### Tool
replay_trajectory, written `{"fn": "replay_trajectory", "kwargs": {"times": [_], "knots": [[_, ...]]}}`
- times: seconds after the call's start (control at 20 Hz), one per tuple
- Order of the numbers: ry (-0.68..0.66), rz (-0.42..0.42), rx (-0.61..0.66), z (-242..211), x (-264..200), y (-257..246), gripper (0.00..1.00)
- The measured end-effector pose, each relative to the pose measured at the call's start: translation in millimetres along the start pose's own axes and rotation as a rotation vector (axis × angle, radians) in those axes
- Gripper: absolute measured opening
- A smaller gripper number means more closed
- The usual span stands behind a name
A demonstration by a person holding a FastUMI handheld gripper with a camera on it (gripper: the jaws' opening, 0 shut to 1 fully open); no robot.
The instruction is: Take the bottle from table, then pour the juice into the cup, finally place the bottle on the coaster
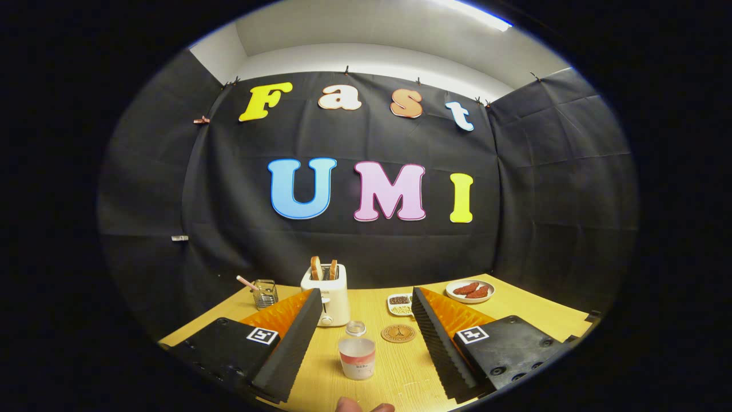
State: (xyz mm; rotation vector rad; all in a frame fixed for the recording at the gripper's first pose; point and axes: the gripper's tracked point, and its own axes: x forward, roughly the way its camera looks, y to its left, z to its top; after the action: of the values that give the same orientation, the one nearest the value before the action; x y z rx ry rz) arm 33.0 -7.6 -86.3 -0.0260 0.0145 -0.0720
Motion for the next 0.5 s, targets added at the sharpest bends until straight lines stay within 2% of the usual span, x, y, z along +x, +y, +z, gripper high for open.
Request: {"fn": "replay_trajectory", "kwargs": {"times": [0.3,0.5], "knots": [[0.029,-0.030,0.034,-77,20,3,0.97],[0.067,-0.008,0.013,-124,35,10,0.97]]}}
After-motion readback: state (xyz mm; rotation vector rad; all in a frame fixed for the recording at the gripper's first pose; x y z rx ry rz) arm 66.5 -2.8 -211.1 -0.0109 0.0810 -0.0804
